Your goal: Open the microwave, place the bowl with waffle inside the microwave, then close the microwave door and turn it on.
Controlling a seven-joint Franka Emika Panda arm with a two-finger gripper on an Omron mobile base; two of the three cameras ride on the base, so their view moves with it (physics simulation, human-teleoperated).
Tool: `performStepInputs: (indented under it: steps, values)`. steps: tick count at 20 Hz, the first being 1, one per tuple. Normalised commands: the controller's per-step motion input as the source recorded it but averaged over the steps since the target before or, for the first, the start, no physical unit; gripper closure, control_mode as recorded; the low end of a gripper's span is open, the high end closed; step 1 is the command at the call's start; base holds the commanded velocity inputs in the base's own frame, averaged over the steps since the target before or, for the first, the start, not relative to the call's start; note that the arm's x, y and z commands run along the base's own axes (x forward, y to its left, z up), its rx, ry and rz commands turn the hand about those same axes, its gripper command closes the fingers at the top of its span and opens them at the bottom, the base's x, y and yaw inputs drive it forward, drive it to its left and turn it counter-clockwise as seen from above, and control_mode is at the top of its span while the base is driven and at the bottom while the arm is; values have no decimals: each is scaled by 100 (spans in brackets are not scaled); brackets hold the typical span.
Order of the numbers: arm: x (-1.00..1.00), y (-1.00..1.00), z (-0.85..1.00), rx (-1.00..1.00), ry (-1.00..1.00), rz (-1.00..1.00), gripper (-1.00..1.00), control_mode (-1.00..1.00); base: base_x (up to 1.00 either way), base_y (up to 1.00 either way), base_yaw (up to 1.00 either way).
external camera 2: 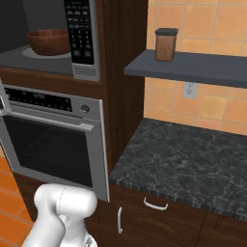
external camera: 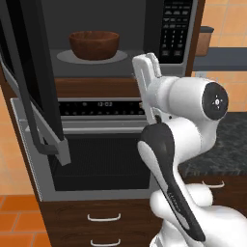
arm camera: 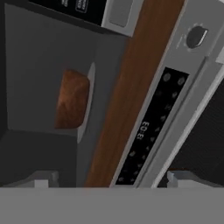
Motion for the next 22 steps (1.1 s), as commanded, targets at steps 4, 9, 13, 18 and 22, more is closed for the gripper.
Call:
performStepInputs:
  steps: [4,9,13,18,22]
  values:
    - [-100,-26,-61,-3,17,10,-100,-100,0,0,0]
    - [-100,-20,-87,2,-17,13,-100,-100,0,0,0]
    - [-32,2,-93,-6,-2,6,-100,-100,0,0,0]
    - [-2,10,-87,-5,-11,5,-100,-100,0,0,0]
    - [-51,33,-78,-2,-30,9,-100,-100,0,0,0]
